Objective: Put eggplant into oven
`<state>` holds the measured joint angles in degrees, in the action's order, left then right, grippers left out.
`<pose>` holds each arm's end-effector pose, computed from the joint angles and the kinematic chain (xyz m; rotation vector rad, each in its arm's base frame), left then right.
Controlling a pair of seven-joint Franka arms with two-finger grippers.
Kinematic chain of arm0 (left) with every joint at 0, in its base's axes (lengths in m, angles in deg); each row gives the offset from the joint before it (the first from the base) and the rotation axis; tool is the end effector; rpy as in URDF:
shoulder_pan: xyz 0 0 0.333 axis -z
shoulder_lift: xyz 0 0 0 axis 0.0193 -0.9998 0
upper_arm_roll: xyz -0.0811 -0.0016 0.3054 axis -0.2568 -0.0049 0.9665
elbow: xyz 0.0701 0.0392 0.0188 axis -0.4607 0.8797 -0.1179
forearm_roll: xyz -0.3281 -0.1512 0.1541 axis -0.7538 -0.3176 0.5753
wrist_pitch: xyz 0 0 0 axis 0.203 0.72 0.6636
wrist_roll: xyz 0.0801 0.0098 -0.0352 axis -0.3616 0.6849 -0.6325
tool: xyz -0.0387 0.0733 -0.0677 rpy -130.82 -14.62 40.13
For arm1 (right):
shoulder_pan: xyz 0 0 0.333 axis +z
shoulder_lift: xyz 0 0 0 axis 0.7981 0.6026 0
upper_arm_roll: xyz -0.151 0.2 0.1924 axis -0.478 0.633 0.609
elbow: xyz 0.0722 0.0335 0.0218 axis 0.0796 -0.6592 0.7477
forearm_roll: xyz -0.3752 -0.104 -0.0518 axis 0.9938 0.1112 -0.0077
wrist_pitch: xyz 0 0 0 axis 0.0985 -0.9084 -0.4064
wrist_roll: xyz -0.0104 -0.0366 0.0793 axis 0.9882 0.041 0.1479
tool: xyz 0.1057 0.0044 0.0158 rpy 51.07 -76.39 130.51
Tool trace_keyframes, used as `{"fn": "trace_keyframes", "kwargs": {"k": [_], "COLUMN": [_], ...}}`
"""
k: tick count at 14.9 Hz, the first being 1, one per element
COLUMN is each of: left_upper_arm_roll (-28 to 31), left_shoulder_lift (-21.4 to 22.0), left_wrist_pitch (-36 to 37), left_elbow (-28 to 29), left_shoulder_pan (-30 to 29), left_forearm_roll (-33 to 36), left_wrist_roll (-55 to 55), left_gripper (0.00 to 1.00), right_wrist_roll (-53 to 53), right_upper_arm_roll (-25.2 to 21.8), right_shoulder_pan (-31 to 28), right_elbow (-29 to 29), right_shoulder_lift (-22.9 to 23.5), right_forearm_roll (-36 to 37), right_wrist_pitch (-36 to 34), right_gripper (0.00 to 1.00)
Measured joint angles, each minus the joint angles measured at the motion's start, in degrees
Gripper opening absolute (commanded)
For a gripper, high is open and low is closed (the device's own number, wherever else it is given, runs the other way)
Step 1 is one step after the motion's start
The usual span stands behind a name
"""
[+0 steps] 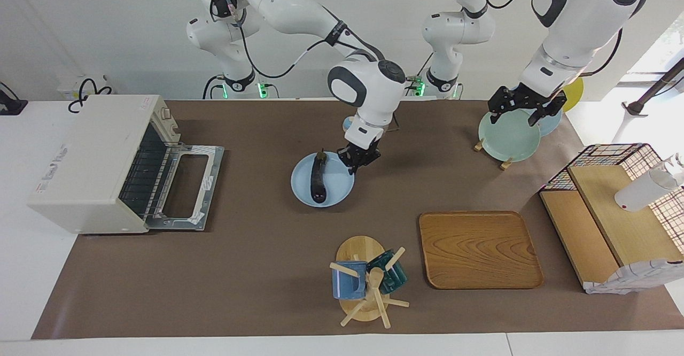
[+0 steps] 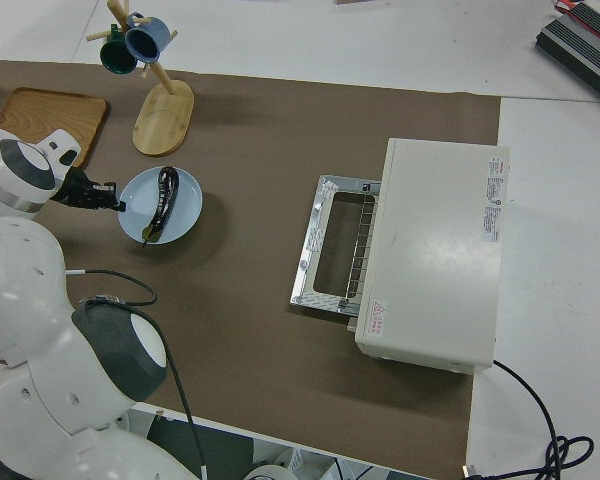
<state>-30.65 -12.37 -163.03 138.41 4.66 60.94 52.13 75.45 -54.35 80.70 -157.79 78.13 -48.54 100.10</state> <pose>0.5349 -0.0682 0.5916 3.1085 -0.2410 -0.0986 0.5134 0.4236 0.3714 2.8569 0.2934 0.1349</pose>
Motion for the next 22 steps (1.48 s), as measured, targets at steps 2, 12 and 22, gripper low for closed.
{"fn": "trace_keyframes", "kwargs": {"k": [2, 12, 22], "left_upper_arm_roll": [0.0, 1.8, 1.8], "left_shoulder_lift": [0.0, 0.0, 0.0], "left_wrist_pitch": [-0.1, -0.2, -0.1], "left_elbow": [0.0, -0.5, -0.5], "left_shoulder_pan": [0.1, 0.6, 0.6], "left_forearm_roll": [0.7, 1.2, 1.3], "left_wrist_roll": [0.1, 0.0, 0.0], "left_gripper": [1.00, 1.00, 1.00], "right_wrist_roll": [-6.8, -27.5, -44.4], "right_upper_arm_roll": [-0.1, -0.2, -0.2], "right_shoulder_pan": [-5.8, -28.2, -43.6], "right_elbow": [-5.6, -24.1, -29.9], "right_shoulder_lift": [-5.6, -21.7, -22.3], "right_forearm_roll": [0.0, 0.0, -0.5], "right_wrist_pitch": [-0.3, -0.3, 7.8], "right_gripper": [0.00, 0.00, 0.00]}}
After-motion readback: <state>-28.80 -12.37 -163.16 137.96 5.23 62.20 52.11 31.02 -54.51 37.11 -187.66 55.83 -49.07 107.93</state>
